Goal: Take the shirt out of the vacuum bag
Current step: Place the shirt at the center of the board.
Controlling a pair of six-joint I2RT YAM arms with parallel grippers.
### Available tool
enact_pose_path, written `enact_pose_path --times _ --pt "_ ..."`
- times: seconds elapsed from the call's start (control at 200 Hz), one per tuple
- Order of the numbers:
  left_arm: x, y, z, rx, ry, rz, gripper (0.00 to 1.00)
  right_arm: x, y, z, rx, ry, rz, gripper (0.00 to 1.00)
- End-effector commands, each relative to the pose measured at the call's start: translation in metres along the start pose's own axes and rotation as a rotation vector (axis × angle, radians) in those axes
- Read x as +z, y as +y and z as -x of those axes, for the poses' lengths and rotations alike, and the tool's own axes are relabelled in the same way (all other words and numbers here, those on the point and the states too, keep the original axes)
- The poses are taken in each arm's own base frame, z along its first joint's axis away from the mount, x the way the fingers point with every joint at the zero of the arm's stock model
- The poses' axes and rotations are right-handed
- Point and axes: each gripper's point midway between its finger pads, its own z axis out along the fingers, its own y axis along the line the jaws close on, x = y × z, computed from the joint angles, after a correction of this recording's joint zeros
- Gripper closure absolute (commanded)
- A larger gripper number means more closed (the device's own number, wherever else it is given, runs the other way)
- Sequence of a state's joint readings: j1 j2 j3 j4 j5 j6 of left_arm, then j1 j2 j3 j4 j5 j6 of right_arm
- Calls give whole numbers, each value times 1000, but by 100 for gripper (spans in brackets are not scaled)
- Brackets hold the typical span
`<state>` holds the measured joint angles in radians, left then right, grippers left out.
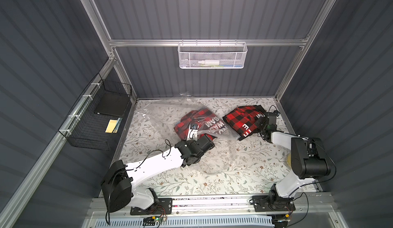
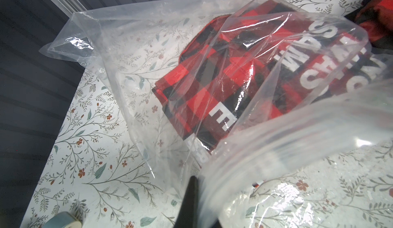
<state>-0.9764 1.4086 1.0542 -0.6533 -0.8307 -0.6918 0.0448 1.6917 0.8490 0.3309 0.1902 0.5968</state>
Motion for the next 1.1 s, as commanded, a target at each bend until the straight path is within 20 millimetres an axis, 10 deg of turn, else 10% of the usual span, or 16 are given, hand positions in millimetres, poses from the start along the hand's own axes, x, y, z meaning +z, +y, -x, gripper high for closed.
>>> enact_pose_path --times 0.0,0.245,0.645,1.096 --pt "-3 2 -1 -3 4 -17 100 8 -14 -3 -68 42 -126 99" --pt "-6 2 1 0 1 -29 100 13 -18 -31 -41 155 -135 59" --pt "-8 0 3 11 -3 -51 100 -70 49 -42 -23 150 164 52" --pt "-10 -9 4 38 12 -91 100 -87 101 32 35 -41 303 48"
